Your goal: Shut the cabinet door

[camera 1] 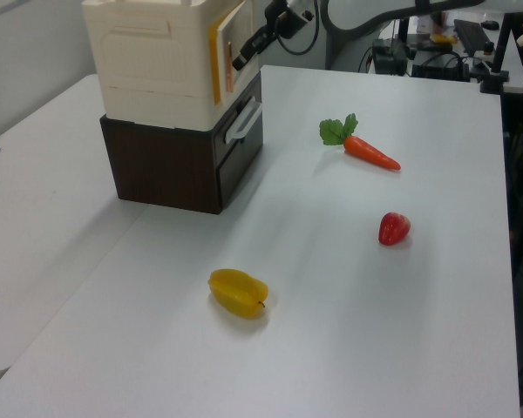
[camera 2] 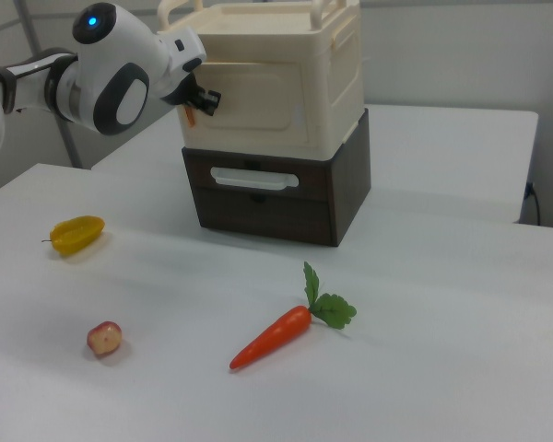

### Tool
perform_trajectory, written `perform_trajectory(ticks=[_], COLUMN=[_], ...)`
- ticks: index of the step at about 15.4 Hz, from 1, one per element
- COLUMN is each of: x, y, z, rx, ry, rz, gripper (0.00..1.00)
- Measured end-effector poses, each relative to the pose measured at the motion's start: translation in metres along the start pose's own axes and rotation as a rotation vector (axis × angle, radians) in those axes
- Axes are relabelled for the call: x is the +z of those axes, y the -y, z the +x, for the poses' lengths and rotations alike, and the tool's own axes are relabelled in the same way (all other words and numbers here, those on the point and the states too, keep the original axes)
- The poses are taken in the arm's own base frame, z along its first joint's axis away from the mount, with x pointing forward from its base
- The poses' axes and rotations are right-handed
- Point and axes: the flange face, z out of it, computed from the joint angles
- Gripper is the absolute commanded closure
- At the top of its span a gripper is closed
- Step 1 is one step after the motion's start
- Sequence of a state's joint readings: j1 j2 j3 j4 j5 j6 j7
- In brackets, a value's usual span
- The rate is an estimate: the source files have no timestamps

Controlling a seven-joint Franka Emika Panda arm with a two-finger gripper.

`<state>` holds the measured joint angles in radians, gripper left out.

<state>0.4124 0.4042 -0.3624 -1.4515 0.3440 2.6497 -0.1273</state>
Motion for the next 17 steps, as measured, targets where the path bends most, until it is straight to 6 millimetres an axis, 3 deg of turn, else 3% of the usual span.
perform_trajectory(ticks=[10, 17], x=[0.016, 0.015], y=[0.005, 0.005], z=[-0.004, -0.003], rx=[0.004, 0.004], ry=[-0.086, -0.087], rz=[-0.020, -0.020], gripper=[1.00, 1.00])
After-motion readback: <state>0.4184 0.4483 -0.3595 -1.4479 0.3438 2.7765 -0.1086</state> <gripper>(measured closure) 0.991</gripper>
